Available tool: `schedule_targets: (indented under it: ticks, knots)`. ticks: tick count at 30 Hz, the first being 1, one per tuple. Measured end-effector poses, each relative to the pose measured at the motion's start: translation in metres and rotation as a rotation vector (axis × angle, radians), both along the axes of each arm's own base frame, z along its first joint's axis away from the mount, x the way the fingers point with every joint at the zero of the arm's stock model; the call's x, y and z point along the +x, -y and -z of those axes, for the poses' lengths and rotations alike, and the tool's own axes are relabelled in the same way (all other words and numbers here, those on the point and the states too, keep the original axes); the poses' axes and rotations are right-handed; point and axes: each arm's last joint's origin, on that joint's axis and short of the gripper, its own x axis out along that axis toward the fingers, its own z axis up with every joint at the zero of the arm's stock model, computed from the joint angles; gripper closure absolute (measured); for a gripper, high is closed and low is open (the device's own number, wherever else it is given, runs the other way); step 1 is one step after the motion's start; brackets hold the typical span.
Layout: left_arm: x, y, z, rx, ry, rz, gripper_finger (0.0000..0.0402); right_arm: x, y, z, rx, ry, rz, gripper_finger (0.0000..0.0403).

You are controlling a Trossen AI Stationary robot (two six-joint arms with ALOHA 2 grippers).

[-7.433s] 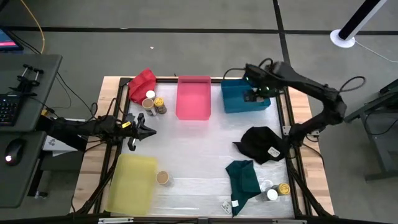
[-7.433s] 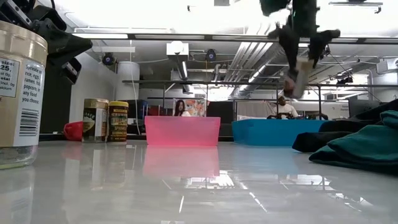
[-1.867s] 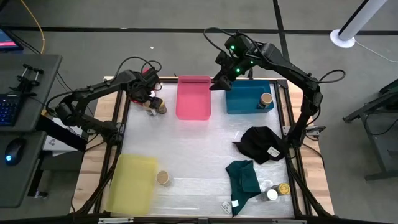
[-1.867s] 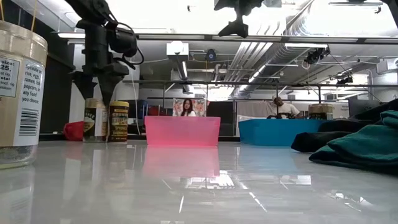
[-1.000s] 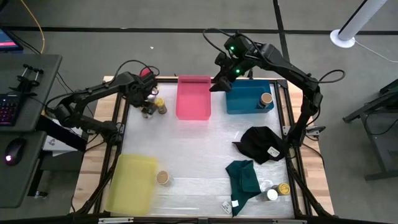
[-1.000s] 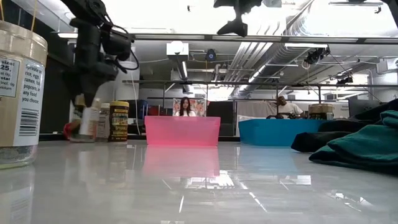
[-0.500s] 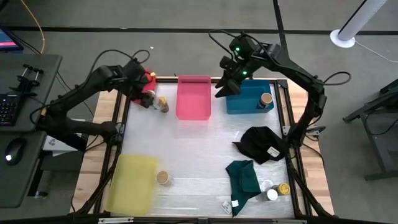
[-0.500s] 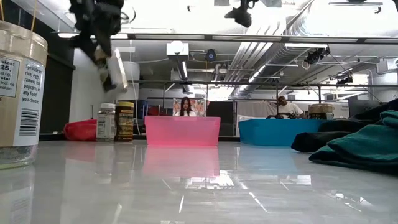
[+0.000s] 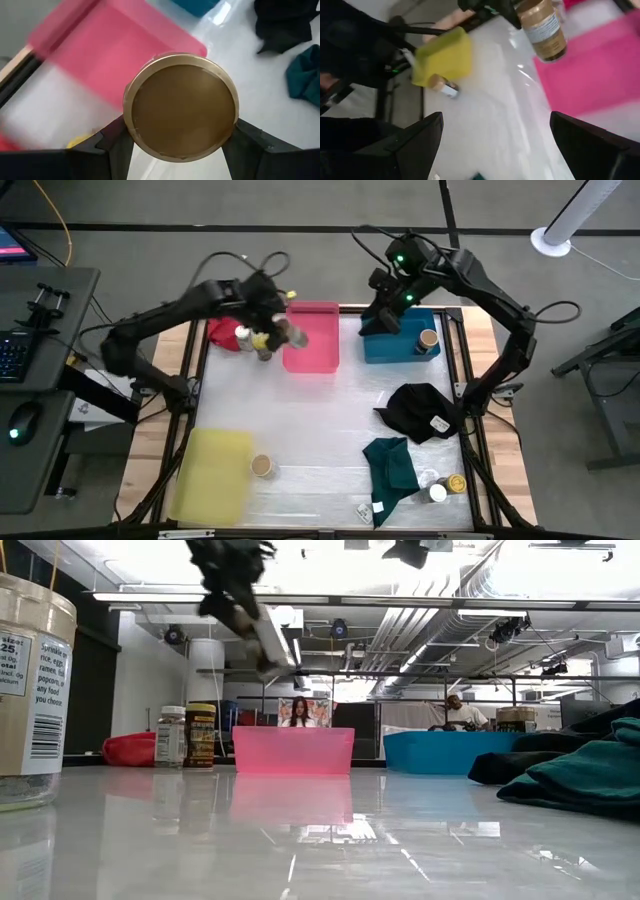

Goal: Sort spices by type
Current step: Put the top gold seasoning bottle into the blue bin

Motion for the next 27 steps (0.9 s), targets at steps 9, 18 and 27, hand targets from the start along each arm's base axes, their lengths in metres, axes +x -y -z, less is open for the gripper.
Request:
schedule_targets:
  ticks: [9,18,27]
  knots:
    - [0.103,-0.034,0.030,0.061,0.124,0.122,0.0181,-0.026,-0.003,-0.005,-0.100,-0.197,0.365,0.0041]
    - [0.160,-0.052,0.045,0.086,0.238,0.203,0.0181,-0.032,0.000,0.021,-0.154,-0.460,0.591,0.0041]
    - [0.191,-0.064,0.078,0.132,0.310,0.216,0.0181,-0.025,0.008,0.091,-0.182,-0.670,0.453,0.0041]
